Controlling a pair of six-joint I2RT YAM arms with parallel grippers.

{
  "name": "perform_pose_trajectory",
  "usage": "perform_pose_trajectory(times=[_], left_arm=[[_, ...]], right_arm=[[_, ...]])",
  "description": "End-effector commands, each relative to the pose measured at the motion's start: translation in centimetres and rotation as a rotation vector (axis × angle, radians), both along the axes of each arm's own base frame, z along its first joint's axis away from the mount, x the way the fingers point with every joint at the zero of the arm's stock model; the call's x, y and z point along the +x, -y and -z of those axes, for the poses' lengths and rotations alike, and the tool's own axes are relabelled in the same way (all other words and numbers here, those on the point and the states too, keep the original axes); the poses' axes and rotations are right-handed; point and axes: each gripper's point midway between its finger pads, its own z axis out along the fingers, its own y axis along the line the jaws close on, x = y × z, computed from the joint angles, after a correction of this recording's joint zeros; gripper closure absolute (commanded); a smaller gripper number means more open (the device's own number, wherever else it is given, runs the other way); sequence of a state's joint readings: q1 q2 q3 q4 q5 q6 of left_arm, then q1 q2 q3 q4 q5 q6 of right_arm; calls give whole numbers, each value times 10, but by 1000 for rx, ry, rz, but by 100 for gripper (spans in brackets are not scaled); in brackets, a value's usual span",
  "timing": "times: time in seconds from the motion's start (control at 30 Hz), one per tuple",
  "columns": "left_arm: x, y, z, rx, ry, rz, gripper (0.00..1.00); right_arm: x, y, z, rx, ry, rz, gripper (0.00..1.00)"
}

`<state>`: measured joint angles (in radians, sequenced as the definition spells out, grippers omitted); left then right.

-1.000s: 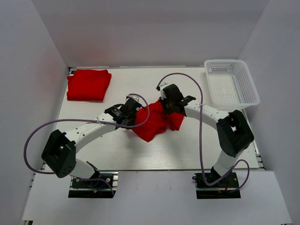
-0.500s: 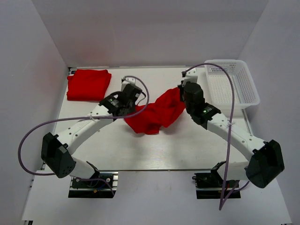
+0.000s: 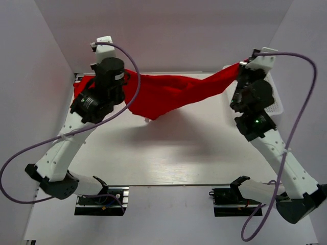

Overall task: Fold and stack the t-shirts
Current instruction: Flatten out the tshirt

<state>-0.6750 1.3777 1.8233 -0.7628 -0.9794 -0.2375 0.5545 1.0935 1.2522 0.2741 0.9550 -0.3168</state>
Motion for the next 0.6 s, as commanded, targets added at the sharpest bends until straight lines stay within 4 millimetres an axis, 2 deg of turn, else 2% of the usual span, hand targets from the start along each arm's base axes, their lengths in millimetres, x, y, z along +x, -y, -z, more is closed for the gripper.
perform_pose_trajectory(times=[0.0,0.03,0.07,0.1,0.13,0.17,0.23,0.27,0.33,0.37,0.4,0.5,0.53,0.57], left_arm=[[-42,-47,-82,-4,205,-31,100],[-60,-53,-102,-24,266,27,100],[-65,-40,-119,-1,324,157,100],[-71,-36,-127,19,354,219,100],[-79,-33,-134,37,378,273,100],[-93,-25,-156,15,447,373,100],[-105,-22,-165,21,460,440,100],[-118,-27,-183,5,505,460,100],[-119,-29,-190,17,512,465,100],[-128,-36,-200,6,537,461,100],[-131,-41,-204,8,547,447,100],[-142,-50,-214,0,586,439,100],[-148,-57,-220,-17,613,418,100],[-145,-57,-217,-18,608,410,100]], right_arm=[[-53,43,-85,28,191,81,100],[-60,43,-102,29,227,51,100],[-62,41,-100,0,187,25,100],[-77,49,-121,21,228,17,100],[-81,47,-130,8,245,-11,100],[-97,56,-149,20,285,-14,100],[-108,56,-162,1,307,-53,100],[-129,66,-185,30,368,-67,100],[-141,63,-195,16,389,-131,100],[-163,69,-217,23,459,-164,100],[-174,74,-223,29,484,-170,100],[-199,84,-234,32,526,-197,100],[-203,86,-234,42,531,-201,100],[-204,83,-234,41,536,-223,100]])
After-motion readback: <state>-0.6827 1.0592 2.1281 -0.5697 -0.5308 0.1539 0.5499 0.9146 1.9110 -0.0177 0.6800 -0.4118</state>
